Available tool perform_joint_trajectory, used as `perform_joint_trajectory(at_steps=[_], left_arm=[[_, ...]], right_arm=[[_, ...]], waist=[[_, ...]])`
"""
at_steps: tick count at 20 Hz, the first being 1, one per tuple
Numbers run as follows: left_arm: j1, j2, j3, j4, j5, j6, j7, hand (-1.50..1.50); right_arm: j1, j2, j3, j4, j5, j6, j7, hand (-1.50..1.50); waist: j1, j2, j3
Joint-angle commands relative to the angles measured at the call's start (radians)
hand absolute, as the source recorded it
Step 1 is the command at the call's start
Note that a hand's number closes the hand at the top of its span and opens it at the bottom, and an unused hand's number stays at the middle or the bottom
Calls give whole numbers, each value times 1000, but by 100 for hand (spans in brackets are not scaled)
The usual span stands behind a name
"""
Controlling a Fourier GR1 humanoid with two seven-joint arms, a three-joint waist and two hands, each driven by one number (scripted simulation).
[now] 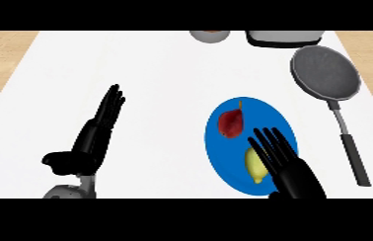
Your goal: Pick the lemon from the plate and place it in the pan
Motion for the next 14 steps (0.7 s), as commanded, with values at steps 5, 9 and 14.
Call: perform_joint_trajectory(at_steps=[5,9,14], left_arm=[[24,-22,1,24,-24,-13,-37,0],[13,-5,39,-27,-7,-31,13,0],[14,-37,13,21,-50,-11,-23,0]], right_arm=[[-134,20,30,182,185,13,70,150],[-153,14,2,211,194,-36,68,150],[-143,20,-10,230,184,-115,26,150]], waist=[[6,6,10],[4,5,11],[2,5,11]])
